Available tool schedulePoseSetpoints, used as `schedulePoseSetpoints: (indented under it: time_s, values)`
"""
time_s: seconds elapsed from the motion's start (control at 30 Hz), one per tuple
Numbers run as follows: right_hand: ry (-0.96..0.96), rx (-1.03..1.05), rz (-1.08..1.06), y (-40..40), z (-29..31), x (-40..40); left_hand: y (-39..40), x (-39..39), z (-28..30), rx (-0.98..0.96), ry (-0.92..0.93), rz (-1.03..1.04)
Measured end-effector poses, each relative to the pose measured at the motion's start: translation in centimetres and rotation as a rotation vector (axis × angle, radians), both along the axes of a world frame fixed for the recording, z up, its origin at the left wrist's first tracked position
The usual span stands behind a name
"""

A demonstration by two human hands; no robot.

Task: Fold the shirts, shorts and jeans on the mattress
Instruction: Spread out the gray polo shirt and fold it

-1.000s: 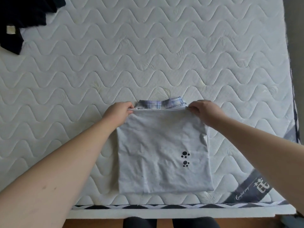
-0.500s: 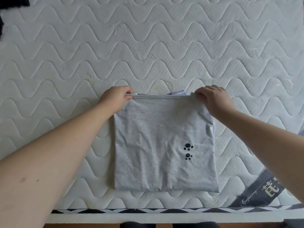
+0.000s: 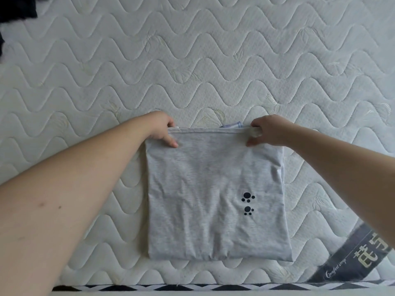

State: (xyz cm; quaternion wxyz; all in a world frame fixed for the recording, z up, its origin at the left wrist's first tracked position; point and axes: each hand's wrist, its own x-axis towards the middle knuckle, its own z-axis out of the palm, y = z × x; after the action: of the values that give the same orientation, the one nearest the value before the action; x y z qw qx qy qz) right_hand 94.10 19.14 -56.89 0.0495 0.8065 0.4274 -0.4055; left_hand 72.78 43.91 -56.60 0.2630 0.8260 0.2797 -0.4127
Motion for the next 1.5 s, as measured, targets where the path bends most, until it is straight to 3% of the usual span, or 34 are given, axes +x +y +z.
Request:
schedulePoseSetpoints:
  time_s: [0.23, 0.53, 0.67, 0.8, 1.07, 1.23, 1.37, 1.5]
  values:
    - [-0.026, 0.055, -0.075, 0.0, -0.2, -1.0, -0.4, -0.3, -0.1, 0.005, -0.01, 0.041]
    - [0.106, 0.061, -0.135, -0.2, 0.1, -1.2, -1.7, -0.3, 0.0, 0.033, -0.027, 0.173]
    - [0.083, 0.12, -0.16, -0.6, 0.5, -1.3, -2.2, -0.2, 0.5, 0.042, -0.028, 0.131]
    - [0.063, 0.19, -0.173, -1.6, 1.9, -1.8, -2.8, -1.7, 1.7, 0.102, -0.149, 0.052]
    - [-0.063, 0.329, -0.16, -2.9, 9.5, -2.3, -3.4, -3.6, 9.9, 0.131, -0.306, -0.002]
    - [-0.168, 0.529, -0.207, -2.1, 16.1, -1.4, -1.9, -2.3, 18.4, 0.276, -0.445, 0.003]
    - [-0.243, 0.689, -0.273, -0.9, 22.8, -0.2, -0.9, -1.0, 25.6, 0.502, -0.603, -0.083]
    - [-0.318, 0.771, -0.286, -0.4, 26.5, -0.3, -0.7, -0.9, 29.6, 0.639, -0.736, -0.116]
